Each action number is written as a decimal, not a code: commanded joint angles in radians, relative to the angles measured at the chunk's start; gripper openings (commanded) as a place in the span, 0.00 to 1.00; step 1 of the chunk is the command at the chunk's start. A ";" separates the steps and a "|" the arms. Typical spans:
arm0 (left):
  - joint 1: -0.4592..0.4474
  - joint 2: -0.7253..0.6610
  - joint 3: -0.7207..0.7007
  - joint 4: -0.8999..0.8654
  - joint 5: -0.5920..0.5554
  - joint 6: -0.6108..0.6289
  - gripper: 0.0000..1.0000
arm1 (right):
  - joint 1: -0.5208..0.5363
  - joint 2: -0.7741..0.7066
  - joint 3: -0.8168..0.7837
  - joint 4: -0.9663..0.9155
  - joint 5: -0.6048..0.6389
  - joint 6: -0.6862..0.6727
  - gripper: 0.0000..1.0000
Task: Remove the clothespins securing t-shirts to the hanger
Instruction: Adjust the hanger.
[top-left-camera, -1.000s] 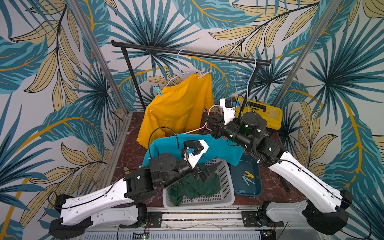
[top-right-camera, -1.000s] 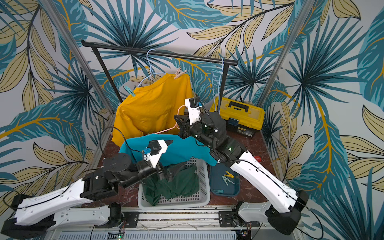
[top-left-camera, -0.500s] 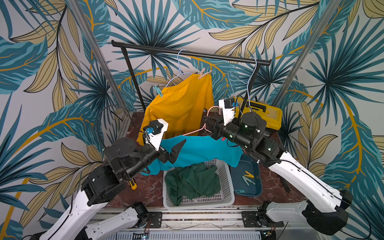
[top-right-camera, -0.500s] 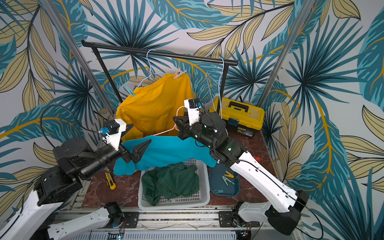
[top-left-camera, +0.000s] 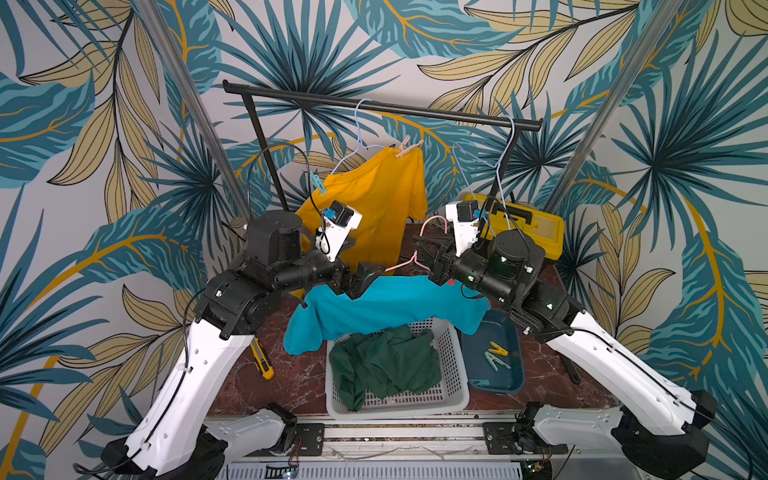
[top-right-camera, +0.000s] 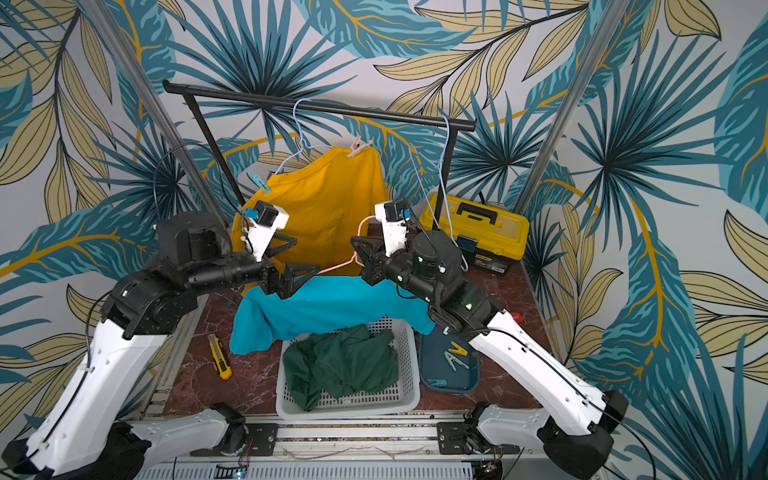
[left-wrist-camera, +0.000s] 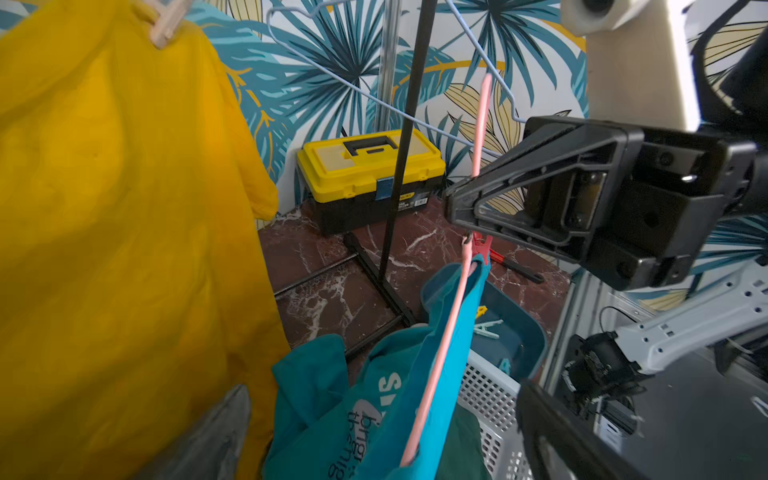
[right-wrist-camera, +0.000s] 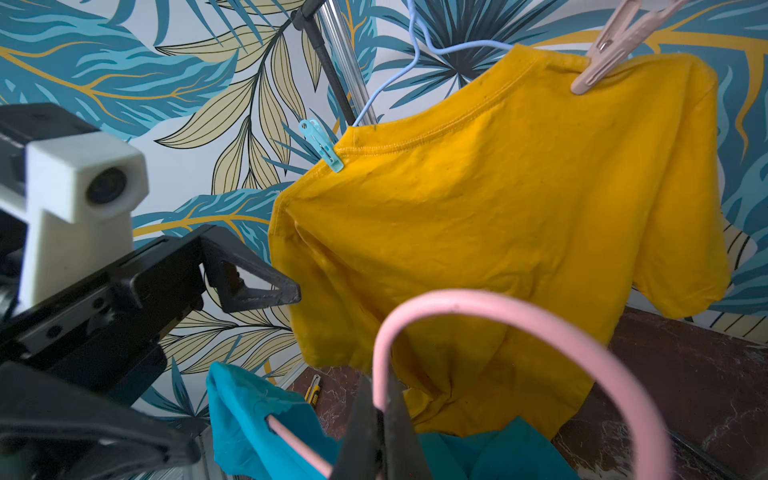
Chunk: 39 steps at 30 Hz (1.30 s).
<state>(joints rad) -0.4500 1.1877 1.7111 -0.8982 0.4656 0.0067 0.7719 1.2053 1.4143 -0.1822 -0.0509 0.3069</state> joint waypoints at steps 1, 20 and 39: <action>0.072 0.029 0.072 -0.049 0.167 -0.015 1.00 | -0.003 -0.025 -0.017 0.025 -0.019 0.005 0.00; 0.096 0.159 0.132 -0.120 0.446 0.032 0.92 | -0.003 -0.020 -0.034 0.049 -0.021 0.013 0.00; 0.032 0.150 0.017 -0.119 0.394 0.054 1.00 | -0.003 0.053 0.017 0.097 -0.069 0.047 0.00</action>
<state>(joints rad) -0.4137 1.3521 1.7344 -1.0161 0.8814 0.0383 0.7719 1.2587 1.4124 -0.1539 -0.0994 0.3275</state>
